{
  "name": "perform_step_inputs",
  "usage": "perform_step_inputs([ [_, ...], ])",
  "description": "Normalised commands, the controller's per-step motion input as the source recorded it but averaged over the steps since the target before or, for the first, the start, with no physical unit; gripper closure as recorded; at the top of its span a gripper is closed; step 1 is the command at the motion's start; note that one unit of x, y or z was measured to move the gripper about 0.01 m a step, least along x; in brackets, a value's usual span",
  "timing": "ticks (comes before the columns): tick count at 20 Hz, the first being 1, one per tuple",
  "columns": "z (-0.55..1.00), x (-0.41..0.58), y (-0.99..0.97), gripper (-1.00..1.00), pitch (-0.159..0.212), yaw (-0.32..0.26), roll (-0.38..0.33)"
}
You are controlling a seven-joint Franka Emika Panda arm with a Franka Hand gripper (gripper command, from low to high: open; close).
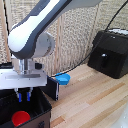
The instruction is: Please find the red cup among the items before you. Carefully move your gripper towards it and gently hold it. Locate the front section of the organizer in front of you. Transfer the red cup above the front section and let go, placing it within that section.
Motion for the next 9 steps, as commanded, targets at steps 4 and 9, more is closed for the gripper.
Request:
perform_step_inputs([
  [4,0.42,-0.034,-0.51,-1.0,-0.216,0.144,-0.09],
  [9,0.37,-0.04,-0.45,-1.0,-0.214,0.157,-0.116],
])
